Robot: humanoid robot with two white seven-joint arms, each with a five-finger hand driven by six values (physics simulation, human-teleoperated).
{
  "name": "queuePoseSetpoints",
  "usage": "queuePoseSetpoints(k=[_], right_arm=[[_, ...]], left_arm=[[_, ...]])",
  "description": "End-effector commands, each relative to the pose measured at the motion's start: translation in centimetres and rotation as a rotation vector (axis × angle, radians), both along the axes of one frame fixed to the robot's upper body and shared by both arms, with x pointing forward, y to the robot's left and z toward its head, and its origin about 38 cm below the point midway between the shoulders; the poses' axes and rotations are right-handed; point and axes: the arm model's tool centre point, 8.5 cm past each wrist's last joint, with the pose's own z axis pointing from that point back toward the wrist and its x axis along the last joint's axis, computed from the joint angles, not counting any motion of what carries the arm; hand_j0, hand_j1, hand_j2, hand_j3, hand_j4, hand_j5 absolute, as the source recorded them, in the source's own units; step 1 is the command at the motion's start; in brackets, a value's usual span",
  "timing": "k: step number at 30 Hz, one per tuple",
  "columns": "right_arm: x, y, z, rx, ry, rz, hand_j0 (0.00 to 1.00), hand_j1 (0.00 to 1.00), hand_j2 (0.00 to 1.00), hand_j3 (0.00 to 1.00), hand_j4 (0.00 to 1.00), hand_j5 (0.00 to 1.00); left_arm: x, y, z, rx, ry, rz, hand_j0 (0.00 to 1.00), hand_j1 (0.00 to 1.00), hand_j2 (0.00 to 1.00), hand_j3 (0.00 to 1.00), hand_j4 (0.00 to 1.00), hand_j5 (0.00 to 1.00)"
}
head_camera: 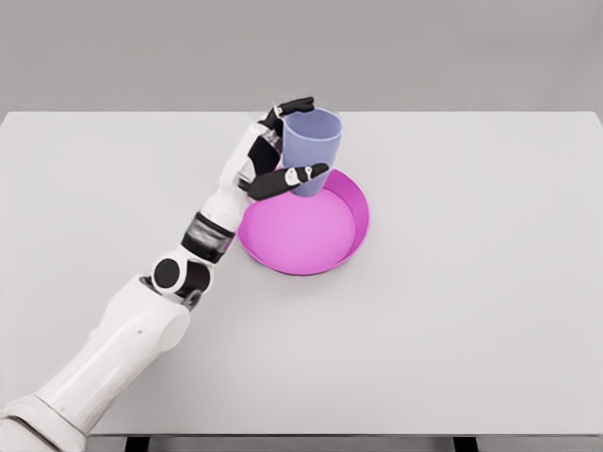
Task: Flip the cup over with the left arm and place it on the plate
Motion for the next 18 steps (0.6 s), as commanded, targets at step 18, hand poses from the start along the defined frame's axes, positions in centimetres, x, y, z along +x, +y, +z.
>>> queuePoseSetpoints(k=[18], right_arm=[[0.0,0.0,0.0,0.000,0.000,0.001,1.00,1.00,1.00,1.00,1.00,1.00]], left_arm=[[0.0,0.4,1.6,-0.049,-0.044,0.096,0.59,0.59,0.59,0.59,0.59,0.59]])
